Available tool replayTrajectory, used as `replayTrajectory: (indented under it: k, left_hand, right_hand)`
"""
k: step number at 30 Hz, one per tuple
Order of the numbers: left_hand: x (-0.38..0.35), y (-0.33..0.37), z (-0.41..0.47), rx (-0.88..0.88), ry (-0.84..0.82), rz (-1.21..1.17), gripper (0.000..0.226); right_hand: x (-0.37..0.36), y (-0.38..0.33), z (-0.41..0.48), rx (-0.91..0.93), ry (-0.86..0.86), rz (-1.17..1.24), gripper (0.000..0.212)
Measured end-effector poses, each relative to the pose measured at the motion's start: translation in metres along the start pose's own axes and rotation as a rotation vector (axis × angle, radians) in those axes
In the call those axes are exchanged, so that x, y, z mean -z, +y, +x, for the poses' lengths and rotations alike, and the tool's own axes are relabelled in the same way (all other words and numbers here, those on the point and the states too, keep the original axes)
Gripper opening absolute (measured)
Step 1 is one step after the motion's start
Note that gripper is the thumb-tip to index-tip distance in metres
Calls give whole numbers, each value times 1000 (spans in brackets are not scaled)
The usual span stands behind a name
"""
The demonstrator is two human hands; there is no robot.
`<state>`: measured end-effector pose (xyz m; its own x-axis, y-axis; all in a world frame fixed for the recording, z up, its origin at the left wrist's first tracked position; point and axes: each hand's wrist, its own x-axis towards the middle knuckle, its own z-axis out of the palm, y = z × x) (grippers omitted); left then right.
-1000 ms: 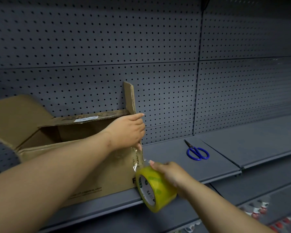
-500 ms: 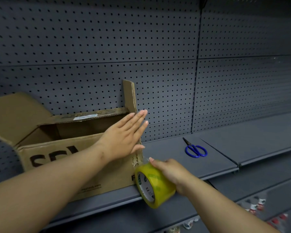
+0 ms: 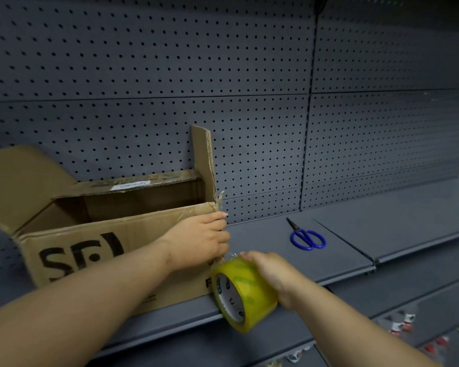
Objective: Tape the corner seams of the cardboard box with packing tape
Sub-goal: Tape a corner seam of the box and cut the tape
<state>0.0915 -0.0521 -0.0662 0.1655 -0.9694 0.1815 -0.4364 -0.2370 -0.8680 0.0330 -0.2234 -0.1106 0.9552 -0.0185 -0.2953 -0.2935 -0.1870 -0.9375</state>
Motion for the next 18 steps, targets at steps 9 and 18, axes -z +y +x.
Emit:
replayTrajectory:
  k: [9, 18]
  left_hand:
    - [1, 14, -7, 264, -26, -224, 38]
    - [55, 90, 8, 2080, -75, -1693, 46]
  right_hand:
    - [3, -1, -3, 25, -64, -39, 25]
    - [35, -14, -6, -27, -463, -125, 24]
